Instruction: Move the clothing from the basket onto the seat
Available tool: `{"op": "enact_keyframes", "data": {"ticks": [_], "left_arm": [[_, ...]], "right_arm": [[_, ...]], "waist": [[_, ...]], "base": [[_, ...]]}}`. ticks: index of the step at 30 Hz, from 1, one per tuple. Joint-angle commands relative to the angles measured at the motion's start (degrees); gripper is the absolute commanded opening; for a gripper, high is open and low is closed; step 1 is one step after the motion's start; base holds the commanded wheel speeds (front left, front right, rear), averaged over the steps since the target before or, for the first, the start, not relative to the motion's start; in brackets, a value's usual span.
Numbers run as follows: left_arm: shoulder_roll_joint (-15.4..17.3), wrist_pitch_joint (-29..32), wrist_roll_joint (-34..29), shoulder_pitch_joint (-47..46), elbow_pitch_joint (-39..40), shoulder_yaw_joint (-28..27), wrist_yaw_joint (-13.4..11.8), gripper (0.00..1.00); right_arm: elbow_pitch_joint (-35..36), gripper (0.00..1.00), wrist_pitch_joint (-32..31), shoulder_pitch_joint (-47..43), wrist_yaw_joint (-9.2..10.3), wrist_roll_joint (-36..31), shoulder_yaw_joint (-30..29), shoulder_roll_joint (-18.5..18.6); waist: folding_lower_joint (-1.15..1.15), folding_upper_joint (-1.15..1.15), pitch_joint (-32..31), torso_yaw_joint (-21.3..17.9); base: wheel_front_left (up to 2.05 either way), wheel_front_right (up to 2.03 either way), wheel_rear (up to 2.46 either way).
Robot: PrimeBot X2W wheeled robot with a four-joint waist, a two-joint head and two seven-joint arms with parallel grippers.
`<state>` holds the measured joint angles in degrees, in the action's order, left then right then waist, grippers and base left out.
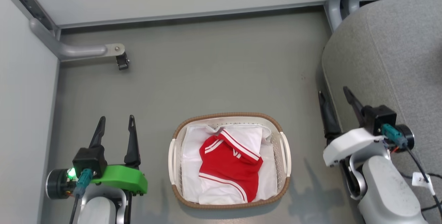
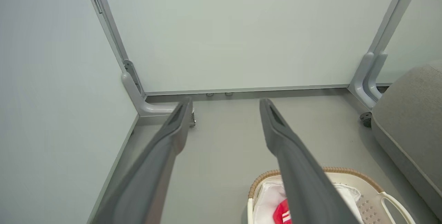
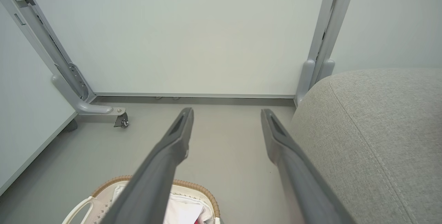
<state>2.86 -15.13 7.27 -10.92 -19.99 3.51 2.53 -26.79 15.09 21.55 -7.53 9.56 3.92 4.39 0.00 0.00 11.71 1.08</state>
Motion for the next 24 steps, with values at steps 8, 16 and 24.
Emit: {"op": "enact_keyframes", "data": {"ticks": [8,16,24], "left_arm": [[0.11,-0.02,-1.46,6.51,2.84,-0.56,0.8,1.0],[0.13,-0.02,1.39,11.91,5.2,1.06,0.05,1.0],[0.14,-0.02,1.82,12.96,5.8,1.44,-0.1,1.0]], "right_arm": [[0.73,1.0,0.11,-6.88,0.08,1.21,-0.01,-0.81],[1.03,1.0,0.11,-11.84,0.08,1.34,0.19,-1.16],[0.96,1.0,0.11,-12.61,0.08,1.7,1.14,-1.26]], "waist": [[0.0,0.0,-5.2,0.75],[0.0,0.0,-9.69,0.58],[0.0,0.0,-10.14,-0.14]], "base": [[0.0,0.0,0.0],[0.0,0.0,0.0],[0.0,0.0,0.0]]}}
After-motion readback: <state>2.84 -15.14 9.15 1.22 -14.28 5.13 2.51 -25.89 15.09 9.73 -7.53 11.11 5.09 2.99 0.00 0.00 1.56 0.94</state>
